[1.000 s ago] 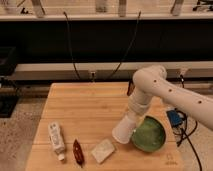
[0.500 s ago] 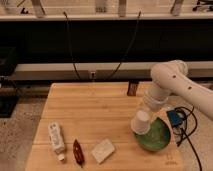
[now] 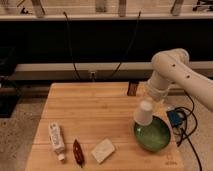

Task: Place the ceramic cup over the eraser

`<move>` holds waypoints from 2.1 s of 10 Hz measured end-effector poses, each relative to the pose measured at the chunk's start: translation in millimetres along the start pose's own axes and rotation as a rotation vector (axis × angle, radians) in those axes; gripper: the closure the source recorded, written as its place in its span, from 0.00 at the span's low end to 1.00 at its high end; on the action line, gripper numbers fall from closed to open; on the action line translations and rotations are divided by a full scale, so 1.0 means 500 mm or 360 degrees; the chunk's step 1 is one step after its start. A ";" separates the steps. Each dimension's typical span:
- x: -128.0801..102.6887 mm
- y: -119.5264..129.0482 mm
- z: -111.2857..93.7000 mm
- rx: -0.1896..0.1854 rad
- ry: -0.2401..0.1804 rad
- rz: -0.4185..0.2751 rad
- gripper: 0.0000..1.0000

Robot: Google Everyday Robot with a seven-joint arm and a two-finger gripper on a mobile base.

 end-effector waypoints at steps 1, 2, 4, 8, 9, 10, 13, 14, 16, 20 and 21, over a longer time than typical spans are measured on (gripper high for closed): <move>0.028 -0.014 -0.006 -0.0011 0.0023 0.0017 1.00; 0.059 -0.029 -0.013 -0.0019 0.0042 0.0035 1.00; 0.109 -0.048 -0.030 -0.0019 0.0068 0.0067 1.00; 0.153 -0.100 -0.067 0.0037 0.0107 0.0097 1.00; 0.164 -0.127 -0.085 0.0067 0.0121 0.0097 1.00; 0.169 -0.143 -0.098 0.0085 0.0130 0.0095 1.00; 0.173 -0.210 -0.135 0.0137 0.0160 0.0061 1.00; 0.171 -0.229 -0.142 0.0148 0.0167 0.0048 1.00; 0.165 -0.269 -0.148 0.0160 0.0173 0.0019 1.00; 0.143 -0.345 -0.117 0.0156 0.0150 -0.0043 1.00; 0.138 -0.362 -0.101 0.0150 0.0144 -0.0057 1.00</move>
